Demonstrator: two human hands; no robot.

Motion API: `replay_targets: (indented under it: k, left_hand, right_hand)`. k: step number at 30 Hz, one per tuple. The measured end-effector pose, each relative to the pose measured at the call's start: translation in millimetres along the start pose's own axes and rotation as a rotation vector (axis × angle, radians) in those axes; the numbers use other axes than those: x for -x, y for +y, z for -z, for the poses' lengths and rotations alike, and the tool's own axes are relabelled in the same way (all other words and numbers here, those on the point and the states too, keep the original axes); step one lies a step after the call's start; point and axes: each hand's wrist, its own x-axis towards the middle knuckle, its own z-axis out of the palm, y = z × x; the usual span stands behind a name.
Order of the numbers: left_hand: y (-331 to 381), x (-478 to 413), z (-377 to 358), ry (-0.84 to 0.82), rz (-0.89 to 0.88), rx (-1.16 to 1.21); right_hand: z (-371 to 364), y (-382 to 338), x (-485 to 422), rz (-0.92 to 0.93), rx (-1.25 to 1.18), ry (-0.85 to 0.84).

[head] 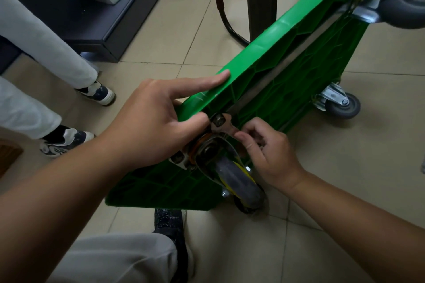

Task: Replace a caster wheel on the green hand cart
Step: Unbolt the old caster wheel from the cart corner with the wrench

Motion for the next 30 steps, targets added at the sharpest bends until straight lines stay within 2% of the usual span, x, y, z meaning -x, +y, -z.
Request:
replay_targets:
  k: [4,8,11,15,17,20,23,26,30]
  left_hand:
    - [1.2,-0.5,-0.1,-0.006,-0.002,-0.01]
    - [3.1,0.1,0.0,-0.009,0.005,0.0]
    - [5.2,0.2,-0.1,-0.009,0.011,0.005]
    - [6.3,-0.7,0.3,-0.02,0.018,0.007]
    - [6.6,-0.6,-0.3,-0.016,0.019,0.003]
    - [6.6,-0.4,-0.7,0.007,0.017,0.019]
    - [7.7,0.1,-0.5,0.007,0.013,0.032]
    - [6.4,0.1,1.4,0.018,0.032,0.009]
    - [7.4,0.4,3.4,-0.002,0.058,-0.027]
  right_hand:
    - [-4.8,2.2,-2.0,-0.114,-0.114,-0.016]
    - [11.0,6.5,-22.3,-0.013,-0.011,0.009]
    - [40.8,-0.6,-43.4,0.191,0.165,-0.054]
    - [80.5,-36.6,-78.8,0.583,0.623,-0.143]
    - [93.6,-63.4,-93.6,0.739,0.778,-0.213]
    - [101.9,-104.5,-103.4,0.903,0.942,-0.335]
    - [102.4,-129.6,-99.0,1.008,1.009,-0.364]
    - [103.1,-135.9,-92.6,0.999,0.963,-0.323]
    - [108.6,-108.6,-76.3,0.608,0.801,-0.237]
